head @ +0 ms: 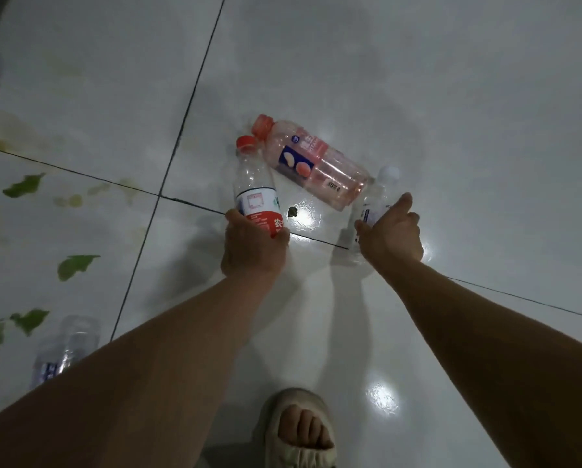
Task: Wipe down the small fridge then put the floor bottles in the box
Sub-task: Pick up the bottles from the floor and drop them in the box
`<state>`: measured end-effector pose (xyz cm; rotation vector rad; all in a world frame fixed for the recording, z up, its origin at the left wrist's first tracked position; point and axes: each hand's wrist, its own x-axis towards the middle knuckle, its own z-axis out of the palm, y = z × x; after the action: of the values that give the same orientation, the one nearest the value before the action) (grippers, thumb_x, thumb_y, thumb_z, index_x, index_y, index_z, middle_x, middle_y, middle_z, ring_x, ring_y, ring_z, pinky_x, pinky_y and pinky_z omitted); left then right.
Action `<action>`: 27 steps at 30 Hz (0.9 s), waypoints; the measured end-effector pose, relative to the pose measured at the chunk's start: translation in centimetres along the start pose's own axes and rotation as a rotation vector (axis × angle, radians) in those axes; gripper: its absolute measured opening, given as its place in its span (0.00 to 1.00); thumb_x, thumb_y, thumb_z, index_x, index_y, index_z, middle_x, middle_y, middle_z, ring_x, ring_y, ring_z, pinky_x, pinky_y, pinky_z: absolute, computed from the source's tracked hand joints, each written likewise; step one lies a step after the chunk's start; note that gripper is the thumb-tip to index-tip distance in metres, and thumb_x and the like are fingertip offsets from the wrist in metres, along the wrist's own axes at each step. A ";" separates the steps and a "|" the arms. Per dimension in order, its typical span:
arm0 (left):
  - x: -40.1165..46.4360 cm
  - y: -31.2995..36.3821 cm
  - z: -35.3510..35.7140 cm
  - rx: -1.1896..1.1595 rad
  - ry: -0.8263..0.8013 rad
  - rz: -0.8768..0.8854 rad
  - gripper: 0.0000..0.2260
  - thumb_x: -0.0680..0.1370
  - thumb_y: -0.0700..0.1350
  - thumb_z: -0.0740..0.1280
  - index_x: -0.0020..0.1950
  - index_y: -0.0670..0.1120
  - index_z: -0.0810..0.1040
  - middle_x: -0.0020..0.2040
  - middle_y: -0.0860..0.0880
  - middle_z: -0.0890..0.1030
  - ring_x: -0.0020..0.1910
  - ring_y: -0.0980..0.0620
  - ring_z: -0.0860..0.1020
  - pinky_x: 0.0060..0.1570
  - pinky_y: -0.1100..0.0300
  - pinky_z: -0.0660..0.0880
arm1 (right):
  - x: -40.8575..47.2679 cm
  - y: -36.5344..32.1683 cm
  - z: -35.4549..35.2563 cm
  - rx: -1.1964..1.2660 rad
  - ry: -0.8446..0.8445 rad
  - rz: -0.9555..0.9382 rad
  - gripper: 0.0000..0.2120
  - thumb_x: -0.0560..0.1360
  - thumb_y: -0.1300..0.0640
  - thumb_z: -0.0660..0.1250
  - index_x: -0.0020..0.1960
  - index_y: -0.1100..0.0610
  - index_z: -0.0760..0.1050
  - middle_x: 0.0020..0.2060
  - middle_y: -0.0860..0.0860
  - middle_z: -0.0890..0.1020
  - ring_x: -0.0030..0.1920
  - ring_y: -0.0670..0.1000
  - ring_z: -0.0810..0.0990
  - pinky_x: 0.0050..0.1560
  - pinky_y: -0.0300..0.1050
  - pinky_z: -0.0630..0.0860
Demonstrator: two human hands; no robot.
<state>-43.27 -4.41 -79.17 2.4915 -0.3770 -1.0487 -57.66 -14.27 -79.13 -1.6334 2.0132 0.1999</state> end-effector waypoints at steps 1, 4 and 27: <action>0.3 -0.3 0.4 0.000 -0.001 -0.005 0.34 0.69 0.52 0.73 0.67 0.45 0.58 0.64 0.42 0.72 0.60 0.41 0.74 0.56 0.45 0.75 | 0.1 0.0 0.5 -0.002 0.005 0.001 0.40 0.74 0.48 0.68 0.75 0.57 0.48 0.64 0.61 0.68 0.64 0.62 0.70 0.55 0.55 0.71; 0.8 -0.4 1.1 -0.037 -0.032 0.020 0.35 0.68 0.51 0.74 0.68 0.45 0.58 0.64 0.43 0.72 0.60 0.41 0.75 0.56 0.45 0.75 | 0.3 -0.2 1.5 0.023 0.003 -0.015 0.40 0.74 0.48 0.68 0.75 0.57 0.48 0.64 0.61 0.68 0.64 0.62 0.70 0.55 0.55 0.70; -9.2 -11.1 -26.6 0.531 -0.088 0.053 0.26 0.75 0.49 0.67 0.68 0.44 0.61 0.62 0.41 0.69 0.61 0.42 0.71 0.53 0.48 0.73 | -25.1 -8.8 -2.1 -0.256 -0.345 -0.385 0.33 0.74 0.53 0.68 0.72 0.58 0.55 0.65 0.59 0.68 0.64 0.59 0.68 0.60 0.52 0.71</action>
<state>-29.18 15.99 -61.79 2.8721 -0.8384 -1.1568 -46.92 4.28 -63.18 -1.9521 1.4334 0.5713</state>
